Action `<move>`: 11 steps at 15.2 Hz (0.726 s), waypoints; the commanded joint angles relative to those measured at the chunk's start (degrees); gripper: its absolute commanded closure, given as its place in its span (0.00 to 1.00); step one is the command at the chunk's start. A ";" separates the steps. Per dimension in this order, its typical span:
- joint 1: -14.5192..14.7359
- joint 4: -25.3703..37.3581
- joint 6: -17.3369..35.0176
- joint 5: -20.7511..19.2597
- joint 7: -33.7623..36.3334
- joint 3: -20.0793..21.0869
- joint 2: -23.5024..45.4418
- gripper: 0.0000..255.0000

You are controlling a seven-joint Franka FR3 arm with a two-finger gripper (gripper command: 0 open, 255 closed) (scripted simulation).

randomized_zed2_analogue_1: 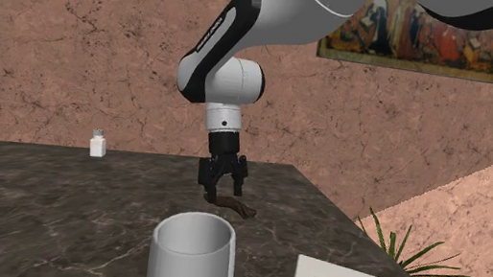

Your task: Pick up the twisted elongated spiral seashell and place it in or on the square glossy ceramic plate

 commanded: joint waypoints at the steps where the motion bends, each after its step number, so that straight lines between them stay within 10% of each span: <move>1: -0.01 -0.09 0.13 -0.03 0.01 -0.01 0.03 0.00; 5: -0.01 -0.08 0.12 -0.03 0.01 -0.01 0.03 0.00; 6: -0.01 -0.08 0.12 -0.03 0.01 -0.01 0.03 1.00; 11: -0.01 -0.09 0.12 -0.03 0.01 -0.01 0.02 1.00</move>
